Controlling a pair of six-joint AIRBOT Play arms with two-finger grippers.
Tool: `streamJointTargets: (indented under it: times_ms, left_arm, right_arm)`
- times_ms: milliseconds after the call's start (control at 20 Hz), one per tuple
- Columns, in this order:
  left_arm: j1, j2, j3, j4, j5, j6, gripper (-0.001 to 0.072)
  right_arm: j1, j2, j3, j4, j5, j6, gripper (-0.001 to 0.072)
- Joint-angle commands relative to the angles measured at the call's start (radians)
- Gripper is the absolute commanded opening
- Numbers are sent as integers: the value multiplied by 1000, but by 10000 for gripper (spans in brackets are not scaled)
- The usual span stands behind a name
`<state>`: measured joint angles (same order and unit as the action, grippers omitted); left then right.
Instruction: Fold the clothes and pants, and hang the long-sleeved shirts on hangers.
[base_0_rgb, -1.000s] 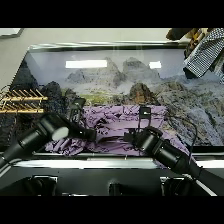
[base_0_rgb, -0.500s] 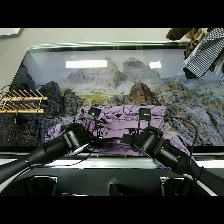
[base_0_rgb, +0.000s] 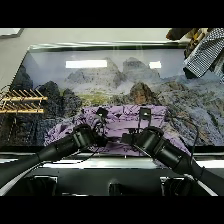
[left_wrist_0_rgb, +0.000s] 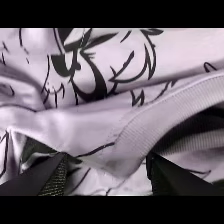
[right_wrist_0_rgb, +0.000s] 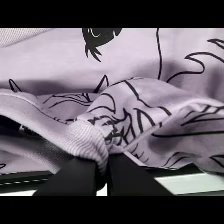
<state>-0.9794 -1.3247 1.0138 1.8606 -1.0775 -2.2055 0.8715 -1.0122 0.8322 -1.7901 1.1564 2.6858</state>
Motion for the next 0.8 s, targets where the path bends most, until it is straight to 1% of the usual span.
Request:
streamJointTargets:
  times_ms: [0, 350, 400, 450, 500, 550, 650, 750]
  left_arm:
    - [-1, -7, 0, 20, 29, 34, 551]
    - [0, -9, -56, 26, 77, 33, 547]
    - [0, -9, -71, 26, 85, 33, 520]
    - [4, -9, -79, 26, 95, 33, 415]
    - [12, -9, -79, 26, 104, 33, 212]
    - [24, -8, -77, 26, 117, 33, 28]
    - [55, -6, -60, 25, 126, 30, 28]
    - [91, 9, -13, 24, 76, 62, 27]
  right_arm:
    - [-1, 0, 7, -2, -4, 32, 48]
    - [-1, 1, 20, 6, -2, 50, 48]
    - [0, 1, 23, 9, -2, 50, 48]
    - [0, 1, 27, 16, 0, 49, 48]
    - [0, 1, 30, 25, 2, 49, 48]
    - [0, 1, 34, 33, 6, 48, 48]
    - [-1, 1, 47, 29, 32, 40, 48]
    - [-1, 7, 82, 14, 86, 14, 48]
